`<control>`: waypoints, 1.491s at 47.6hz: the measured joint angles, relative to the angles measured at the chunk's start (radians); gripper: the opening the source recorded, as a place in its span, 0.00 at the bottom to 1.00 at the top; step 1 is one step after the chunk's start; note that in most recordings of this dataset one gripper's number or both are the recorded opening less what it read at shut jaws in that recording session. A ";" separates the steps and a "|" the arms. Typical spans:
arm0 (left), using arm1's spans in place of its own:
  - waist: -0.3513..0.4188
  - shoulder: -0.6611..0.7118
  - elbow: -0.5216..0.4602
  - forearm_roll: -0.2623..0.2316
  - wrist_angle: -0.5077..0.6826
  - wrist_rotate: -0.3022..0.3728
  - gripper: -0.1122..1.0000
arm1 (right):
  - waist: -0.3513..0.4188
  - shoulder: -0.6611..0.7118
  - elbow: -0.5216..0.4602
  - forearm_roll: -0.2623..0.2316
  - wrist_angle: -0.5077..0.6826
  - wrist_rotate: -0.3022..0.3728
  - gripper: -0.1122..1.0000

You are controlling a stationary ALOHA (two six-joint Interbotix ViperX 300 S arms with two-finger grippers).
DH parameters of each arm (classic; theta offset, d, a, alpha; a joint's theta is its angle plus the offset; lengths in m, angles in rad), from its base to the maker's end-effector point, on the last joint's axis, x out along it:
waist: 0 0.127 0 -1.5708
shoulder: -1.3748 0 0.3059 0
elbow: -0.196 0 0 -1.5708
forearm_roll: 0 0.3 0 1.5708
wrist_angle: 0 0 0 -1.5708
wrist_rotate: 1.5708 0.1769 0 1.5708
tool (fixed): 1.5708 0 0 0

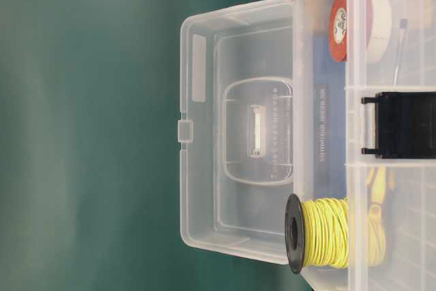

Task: Pick the screwdriver from the toolbox among several items.
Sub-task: 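Move the right gripper over the yellow-black screwdriver in the toolbox, then lower the right gripper and close it on the screwdriver handle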

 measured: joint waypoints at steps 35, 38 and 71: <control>-0.005 0.008 0.000 -0.028 0.031 0.002 0.10 | -0.189 0.724 -0.693 0.011 0.719 0.097 0.27; -0.005 0.006 0.000 -0.029 0.032 0.002 0.10 | -0.193 0.795 -0.759 0.011 0.778 0.098 0.43; -0.005 0.011 0.000 -0.029 0.061 -0.005 0.10 | -0.225 1.336 -1.046 0.029 0.940 0.095 0.72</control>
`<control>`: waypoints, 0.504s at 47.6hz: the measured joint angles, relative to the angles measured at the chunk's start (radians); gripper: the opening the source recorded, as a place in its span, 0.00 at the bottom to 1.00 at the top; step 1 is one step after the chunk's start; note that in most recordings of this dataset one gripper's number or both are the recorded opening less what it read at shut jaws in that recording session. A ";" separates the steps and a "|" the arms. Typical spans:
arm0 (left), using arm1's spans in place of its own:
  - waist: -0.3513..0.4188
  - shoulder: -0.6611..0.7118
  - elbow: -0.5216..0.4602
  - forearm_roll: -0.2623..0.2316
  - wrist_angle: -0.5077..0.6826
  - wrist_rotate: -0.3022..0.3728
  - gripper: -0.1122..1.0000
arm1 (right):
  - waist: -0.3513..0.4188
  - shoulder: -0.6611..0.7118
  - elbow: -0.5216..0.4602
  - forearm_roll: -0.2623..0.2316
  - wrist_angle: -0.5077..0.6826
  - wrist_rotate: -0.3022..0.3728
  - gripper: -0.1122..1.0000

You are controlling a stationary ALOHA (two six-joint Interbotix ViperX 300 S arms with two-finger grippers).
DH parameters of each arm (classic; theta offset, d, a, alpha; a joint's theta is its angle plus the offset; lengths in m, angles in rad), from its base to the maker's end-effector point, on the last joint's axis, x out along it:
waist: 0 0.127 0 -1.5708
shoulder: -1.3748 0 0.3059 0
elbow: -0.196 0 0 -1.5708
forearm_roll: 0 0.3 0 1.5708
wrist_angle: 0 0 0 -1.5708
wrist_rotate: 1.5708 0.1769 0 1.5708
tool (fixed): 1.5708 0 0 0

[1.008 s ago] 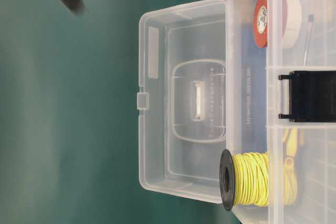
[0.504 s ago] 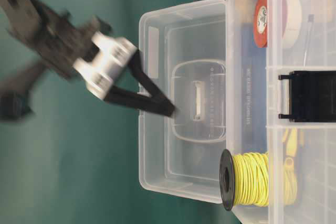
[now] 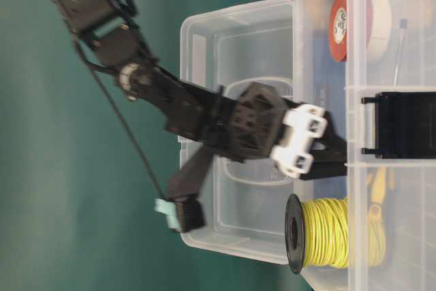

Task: Pick the screwdriver from the toolbox among several items.
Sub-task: 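Lower the right gripper and close it on the screwdriver handle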

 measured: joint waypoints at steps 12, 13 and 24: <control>0.005 0.000 0.000 0.000 0.002 0.000 0.10 | -0.002 0.044 -0.003 0.006 -0.023 -0.002 0.61; 0.005 0.000 0.000 0.000 0.002 0.000 0.10 | 0.000 0.048 -0.003 0.006 -0.025 0.000 0.56; 0.009 0.000 0.000 0.000 0.003 -0.002 0.10 | 0.000 0.048 -0.005 0.015 -0.020 -0.003 0.33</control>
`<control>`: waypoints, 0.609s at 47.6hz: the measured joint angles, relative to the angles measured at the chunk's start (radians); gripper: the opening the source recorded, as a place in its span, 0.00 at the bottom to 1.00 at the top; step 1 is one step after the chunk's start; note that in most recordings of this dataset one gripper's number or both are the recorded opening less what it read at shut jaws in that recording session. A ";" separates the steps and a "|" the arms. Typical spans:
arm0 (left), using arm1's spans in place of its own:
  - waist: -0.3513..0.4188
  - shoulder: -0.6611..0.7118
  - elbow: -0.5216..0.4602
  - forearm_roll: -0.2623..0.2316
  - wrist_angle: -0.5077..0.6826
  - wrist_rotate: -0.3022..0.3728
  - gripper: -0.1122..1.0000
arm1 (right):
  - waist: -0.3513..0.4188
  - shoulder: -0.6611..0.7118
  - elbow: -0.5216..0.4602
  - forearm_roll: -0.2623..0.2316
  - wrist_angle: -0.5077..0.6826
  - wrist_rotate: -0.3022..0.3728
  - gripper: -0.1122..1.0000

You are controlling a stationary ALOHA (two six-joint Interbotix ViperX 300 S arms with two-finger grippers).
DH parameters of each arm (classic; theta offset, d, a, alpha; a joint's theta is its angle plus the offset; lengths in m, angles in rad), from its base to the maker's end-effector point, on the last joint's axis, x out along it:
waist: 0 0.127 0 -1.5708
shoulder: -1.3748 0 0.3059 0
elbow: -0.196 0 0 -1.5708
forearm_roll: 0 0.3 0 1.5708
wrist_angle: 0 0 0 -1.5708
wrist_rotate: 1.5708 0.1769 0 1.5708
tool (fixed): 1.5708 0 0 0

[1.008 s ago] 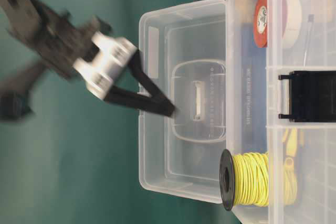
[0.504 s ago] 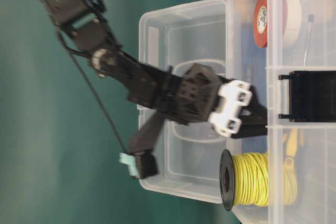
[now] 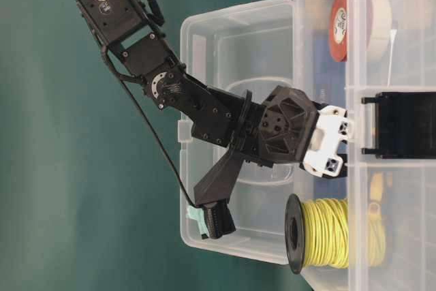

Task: Pick the screwdriver from the toolbox among several items.
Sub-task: 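Lower the right gripper and close it on the screwdriver handle, then lift the screwdriver out and carry it toward the blue pliers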

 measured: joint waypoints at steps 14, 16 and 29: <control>0.000 0.000 0.000 0.000 0.000 -0.002 0.10 | -0.002 -0.107 0.002 0.014 0.083 0.014 0.33; 0.000 0.000 0.000 -0.002 0.000 -0.002 0.10 | -0.002 -0.143 0.002 0.014 0.104 0.023 0.33; 0.000 0.000 0.000 -0.002 0.000 -0.002 0.10 | 0.066 -0.356 0.012 0.012 0.193 0.115 0.33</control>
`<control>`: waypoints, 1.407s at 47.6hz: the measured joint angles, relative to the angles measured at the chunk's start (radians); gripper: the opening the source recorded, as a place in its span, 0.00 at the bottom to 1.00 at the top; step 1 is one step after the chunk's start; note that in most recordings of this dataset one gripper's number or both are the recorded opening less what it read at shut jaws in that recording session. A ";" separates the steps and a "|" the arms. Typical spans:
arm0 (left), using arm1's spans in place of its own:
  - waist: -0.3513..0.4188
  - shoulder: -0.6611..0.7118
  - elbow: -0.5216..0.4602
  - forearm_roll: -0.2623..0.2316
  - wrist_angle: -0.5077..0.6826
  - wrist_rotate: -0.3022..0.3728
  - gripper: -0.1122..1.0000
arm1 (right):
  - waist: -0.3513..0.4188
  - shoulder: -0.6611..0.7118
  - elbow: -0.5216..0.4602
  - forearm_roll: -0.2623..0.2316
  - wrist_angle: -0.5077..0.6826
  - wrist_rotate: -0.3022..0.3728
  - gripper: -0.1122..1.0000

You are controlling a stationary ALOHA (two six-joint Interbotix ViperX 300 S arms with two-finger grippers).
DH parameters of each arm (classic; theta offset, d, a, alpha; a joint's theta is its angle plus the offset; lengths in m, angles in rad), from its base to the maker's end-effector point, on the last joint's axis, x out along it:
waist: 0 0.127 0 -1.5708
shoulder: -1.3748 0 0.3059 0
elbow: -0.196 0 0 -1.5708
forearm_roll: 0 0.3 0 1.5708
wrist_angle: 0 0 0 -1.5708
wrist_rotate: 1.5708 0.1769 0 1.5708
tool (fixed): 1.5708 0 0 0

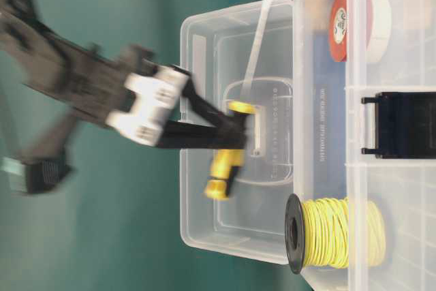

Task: Pick the screwdriver from the toolbox among several items.
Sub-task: 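Lift the screwdriver out and carry it toward the blue pliers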

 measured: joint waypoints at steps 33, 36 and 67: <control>0.002 0.000 0.006 0.000 0.000 0.000 0.10 | 0.273 0.311 -0.044 -0.086 -0.204 0.247 0.33; 0.002 0.000 0.008 0.000 0.000 -0.002 0.10 | 0.281 0.341 -0.058 -0.087 -0.204 0.249 0.33; 0.002 0.000 0.011 0.000 0.002 -0.002 0.10 | 0.293 0.374 -0.077 -0.081 -0.153 0.253 0.83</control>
